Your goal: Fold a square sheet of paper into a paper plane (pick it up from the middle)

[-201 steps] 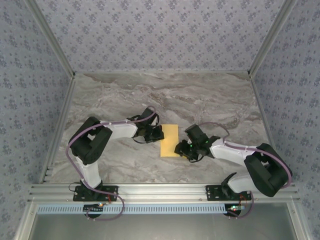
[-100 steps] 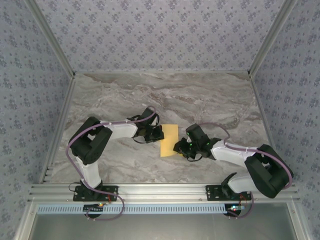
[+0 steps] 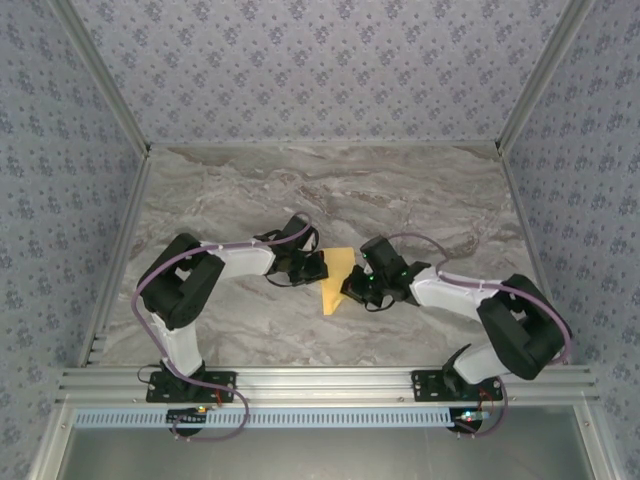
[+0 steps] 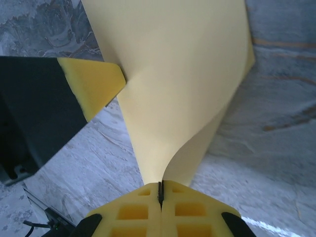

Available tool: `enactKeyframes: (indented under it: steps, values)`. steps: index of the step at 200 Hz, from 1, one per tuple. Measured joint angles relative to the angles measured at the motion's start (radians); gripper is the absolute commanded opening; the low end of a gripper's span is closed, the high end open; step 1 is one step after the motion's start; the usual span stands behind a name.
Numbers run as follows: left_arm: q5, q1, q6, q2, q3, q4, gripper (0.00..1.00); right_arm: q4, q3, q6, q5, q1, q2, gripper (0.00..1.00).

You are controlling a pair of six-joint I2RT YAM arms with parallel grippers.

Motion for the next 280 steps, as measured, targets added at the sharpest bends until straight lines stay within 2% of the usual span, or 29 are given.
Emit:
enactKeyframes:
  steps: [38,61,119,149,280]
  values:
    - [-0.011,0.0,0.018,-0.013,0.001,-0.011,0.07,0.008,0.035,-0.008,0.001,0.0,0.084,0.0]
    - [-0.067,0.0,0.037,-0.051,0.001,-0.027,0.08,0.031,0.043,-0.008,0.003,0.0,0.122,0.0]
    - [-0.136,0.002,0.071,-0.035,0.068,-0.036,0.03,0.079,0.044,-0.007,0.024,0.013,0.145,0.0]
    - [-0.137,0.002,0.071,0.026,0.07,-0.051,0.01,0.089,0.044,-0.008,0.028,0.018,0.145,0.0]
    - [-0.139,0.009,0.072,0.044,0.109,-0.084,0.0,0.145,0.044,-0.012,0.043,0.019,0.145,0.01]
